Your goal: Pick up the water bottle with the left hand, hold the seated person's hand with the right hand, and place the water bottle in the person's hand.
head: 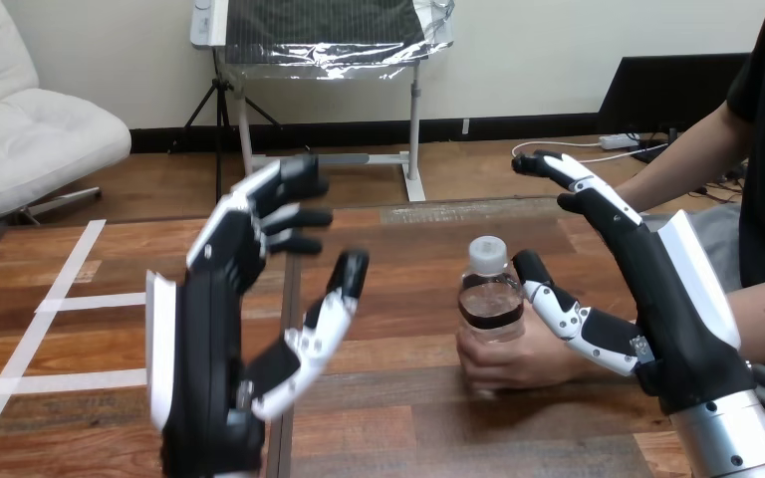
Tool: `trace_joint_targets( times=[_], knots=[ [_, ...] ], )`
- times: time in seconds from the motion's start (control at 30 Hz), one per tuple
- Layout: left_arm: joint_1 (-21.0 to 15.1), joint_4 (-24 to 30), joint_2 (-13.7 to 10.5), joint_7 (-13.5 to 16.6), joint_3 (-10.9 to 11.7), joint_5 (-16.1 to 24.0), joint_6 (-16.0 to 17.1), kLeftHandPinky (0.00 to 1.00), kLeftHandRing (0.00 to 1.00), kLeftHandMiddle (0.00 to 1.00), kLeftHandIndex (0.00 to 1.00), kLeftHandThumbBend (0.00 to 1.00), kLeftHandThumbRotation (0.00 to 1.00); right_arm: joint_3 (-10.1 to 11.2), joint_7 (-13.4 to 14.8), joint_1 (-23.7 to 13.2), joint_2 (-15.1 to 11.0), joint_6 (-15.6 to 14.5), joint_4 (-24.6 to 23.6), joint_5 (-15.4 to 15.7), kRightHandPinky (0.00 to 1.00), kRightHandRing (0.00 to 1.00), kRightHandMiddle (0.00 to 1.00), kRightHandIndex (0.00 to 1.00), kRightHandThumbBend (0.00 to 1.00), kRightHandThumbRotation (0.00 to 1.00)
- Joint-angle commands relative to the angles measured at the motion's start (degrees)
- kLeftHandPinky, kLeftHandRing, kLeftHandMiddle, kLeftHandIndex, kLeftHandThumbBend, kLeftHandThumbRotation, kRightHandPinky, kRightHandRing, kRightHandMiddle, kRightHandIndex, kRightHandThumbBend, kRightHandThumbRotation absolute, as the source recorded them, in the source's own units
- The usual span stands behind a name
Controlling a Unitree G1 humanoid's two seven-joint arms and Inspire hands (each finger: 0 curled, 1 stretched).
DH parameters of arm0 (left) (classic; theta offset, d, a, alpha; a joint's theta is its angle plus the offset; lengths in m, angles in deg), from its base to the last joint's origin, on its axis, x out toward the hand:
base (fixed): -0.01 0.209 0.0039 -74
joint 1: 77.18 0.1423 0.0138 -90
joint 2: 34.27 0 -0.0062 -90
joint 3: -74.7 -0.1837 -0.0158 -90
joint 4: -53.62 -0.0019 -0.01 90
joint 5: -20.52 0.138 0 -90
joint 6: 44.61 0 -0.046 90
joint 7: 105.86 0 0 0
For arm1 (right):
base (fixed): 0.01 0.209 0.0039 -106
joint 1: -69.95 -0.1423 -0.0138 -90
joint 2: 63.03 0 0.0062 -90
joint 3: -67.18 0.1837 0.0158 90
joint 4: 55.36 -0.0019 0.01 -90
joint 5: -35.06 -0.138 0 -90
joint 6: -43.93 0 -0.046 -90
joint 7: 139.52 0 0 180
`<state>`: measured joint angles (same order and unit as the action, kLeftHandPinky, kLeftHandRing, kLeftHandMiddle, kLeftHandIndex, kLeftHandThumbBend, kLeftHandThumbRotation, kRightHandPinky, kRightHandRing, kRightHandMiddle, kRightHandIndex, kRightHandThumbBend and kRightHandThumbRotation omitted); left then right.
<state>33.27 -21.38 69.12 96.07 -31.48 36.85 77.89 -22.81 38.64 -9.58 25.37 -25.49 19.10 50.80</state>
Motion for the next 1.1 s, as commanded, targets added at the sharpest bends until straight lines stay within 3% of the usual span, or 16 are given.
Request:
trace_joint_targets(
  times=[0.0,1.07],
  knots=[
    [4.0,2.1,4.2,1.1,-0.6,0.5,-0.2,0.56,0.64,0.71,0.72,0.43,0.18,-0.5,-0.2,-1.8,0.7,1.3,0.1,-0.4,0.87,0.92,0.92,0.84,0.2,0.0],
    [4.2,1.7,3.3,3.1,-1.9,0.7,-0.8,0.56,0.64,0.71,0.72,0.46,0.1,0.0,-1.9,-2.7,-0.1,-1.0,-0.8,0.6,0.83,0.89,0.9,0.82,0.26,0.0]
  ],
)
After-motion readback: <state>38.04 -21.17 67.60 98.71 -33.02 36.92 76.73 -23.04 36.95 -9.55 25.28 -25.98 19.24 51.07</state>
